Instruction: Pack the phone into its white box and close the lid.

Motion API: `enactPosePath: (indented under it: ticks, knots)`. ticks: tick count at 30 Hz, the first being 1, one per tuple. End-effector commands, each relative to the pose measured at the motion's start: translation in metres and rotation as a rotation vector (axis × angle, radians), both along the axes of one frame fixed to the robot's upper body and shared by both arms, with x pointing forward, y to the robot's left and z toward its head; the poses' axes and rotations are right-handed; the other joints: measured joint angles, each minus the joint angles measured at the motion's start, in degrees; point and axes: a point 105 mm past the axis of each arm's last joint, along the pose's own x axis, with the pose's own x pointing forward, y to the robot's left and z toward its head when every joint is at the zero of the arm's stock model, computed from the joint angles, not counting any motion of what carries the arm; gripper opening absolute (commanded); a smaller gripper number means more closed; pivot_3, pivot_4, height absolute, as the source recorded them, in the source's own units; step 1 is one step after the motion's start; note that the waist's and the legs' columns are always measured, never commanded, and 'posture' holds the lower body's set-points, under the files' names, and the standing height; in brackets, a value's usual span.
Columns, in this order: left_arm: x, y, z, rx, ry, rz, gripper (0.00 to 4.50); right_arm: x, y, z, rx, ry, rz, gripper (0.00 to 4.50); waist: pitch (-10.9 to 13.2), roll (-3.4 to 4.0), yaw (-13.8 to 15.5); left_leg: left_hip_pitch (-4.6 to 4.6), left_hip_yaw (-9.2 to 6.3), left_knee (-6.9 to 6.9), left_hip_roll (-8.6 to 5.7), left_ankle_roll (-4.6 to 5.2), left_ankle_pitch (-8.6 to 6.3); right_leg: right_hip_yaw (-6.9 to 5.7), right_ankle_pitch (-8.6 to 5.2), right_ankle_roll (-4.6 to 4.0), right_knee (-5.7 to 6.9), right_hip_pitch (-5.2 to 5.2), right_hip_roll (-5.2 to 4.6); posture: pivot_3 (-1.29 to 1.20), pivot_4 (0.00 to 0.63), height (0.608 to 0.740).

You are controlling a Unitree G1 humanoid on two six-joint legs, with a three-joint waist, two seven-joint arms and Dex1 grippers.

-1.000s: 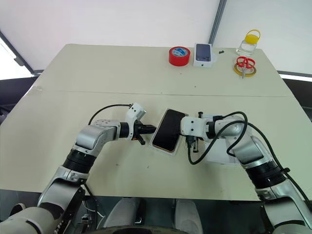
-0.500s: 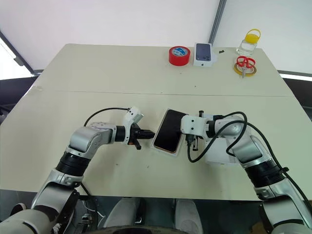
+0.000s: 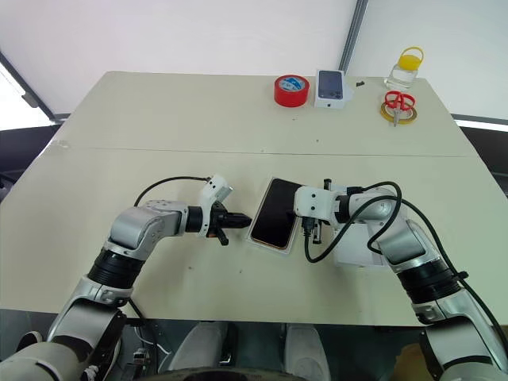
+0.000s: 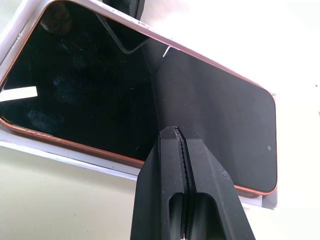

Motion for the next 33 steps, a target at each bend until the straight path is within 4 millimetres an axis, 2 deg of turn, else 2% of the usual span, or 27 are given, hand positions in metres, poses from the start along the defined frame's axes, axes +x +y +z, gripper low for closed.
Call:
enactPosePath:
  ticks: [1,5,11,15,18,21,23,26,29,33]
  knots:
    - [0.001,-0.016,0.038,-0.078,-0.086,-0.045,0.05,-0.002,0.001,-0.003,-0.006,-0.003,0.006,0.0,0.0,-0.01,0.1,-0.01,0.0,0.0,0.0,0.0,0.0,0.0,0.0,0.0,0.0,0.0,0.0,0.0,0.15,0.739]
    - [0.0,-0.026,0.062,-0.124,-0.122,-0.069,0.05,-0.002,0.0,-0.004,-0.007,-0.003,0.003,0.0,0.0,-0.02,0.1,-0.03,0.0,0.01,-0.03,0.0,0.0,0.0,0.0,0.01,-0.01,0.01,-0.03,0.0,0.15,0.739]
    - [-0.001,-0.02,0.051,-0.095,-0.101,-0.053,0.05,-0.003,-0.004,-0.003,-0.005,-0.004,-0.009,0.0,0.0,0.0,-0.6,0.04,0.03,-0.06,0.04,0.0,0.0,0.03,0.01,0.02,0.02,-0.01,0.07,0.0,0.15,0.739]
    - [-0.001,-0.023,0.055,-0.124,-0.1,-0.052,0.05,-0.006,-0.004,-0.005,-0.004,0.002,-0.007,0.0,0.0,0.0,-0.1,0.04,0.01,-0.04,0.09,0.0,0.0,0.04,0.0,0.0,0.02,-0.01,0.14,0.0,0.15,0.739]
    - [0.002,-0.013,0.045,-0.081,-0.101,-0.032,0.05,-0.006,-0.003,-0.004,-0.002,-0.001,-0.006,0.0,0.0,0.0,-0.1,0.03,0.02,-0.03,0.07,0.0,0.0,0.05,-0.02,-0.03,0.01,0.0,0.12,0.0,0.15,0.739]
    - [0.015,0.019,0.027,0.042,-0.316,0.016,0.05,-0.005,-0.006,0.0,0.003,-0.01,-0.016,0.0,0.0,0.03,-0.4,0.05,0.05,-0.06,0.09,-0.01,0.0,0.1,-0.07,-0.12,0.01,-0.04,0.14,0.0,0.15,0.739]
    - [0.012,0.03,0.021,0.039,-0.473,-0.012,0.05,-0.005,-0.007,0.0,0.003,-0.01,-0.018,0.0,0.0,0.07,-0.5,0.07,0.11,-0.14,0.13,-0.01,0.0,0.23,-0.08,-0.17,0.02,-0.11,0.18,0.0,0.15,0.739]
    - [0.004,0.044,0.002,0.057,-0.586,-0.032,0.05,-0.007,-0.007,-0.003,0.002,0.002,-0.017,0.0,0.0,0.07,0.0,-0.01,0.13,-0.17,0.15,-0.05,0.02,0.29,-0.07,-0.23,0.02,-0.23,0.05,0.0,0.15,0.739]
    - [-0.002,0.044,-0.007,0.083,-0.704,-0.079,0.05,-0.007,-0.007,-0.003,0.0,0.001,-0.016,0.0,0.0,0.06,0.5,-0.08,0.17,-0.14,0.11,-0.06,0.02,0.28,-0.07,-0.31,0.0,-0.28,-0.12,0.0,0.15,0.739]
    - [0.002,0.035,-0.008,0.059,-0.736,-0.06,0.05,-0.002,-0.011,0.0,-0.017,-0.018,-0.03,0.0,0.0,0.06,0.5,-0.09,0.22,-0.1,0.05,-0.04,0.01,0.28,-0.07,-0.31,-0.02,-0.26,-0.23,0.0,0.15,0.739]
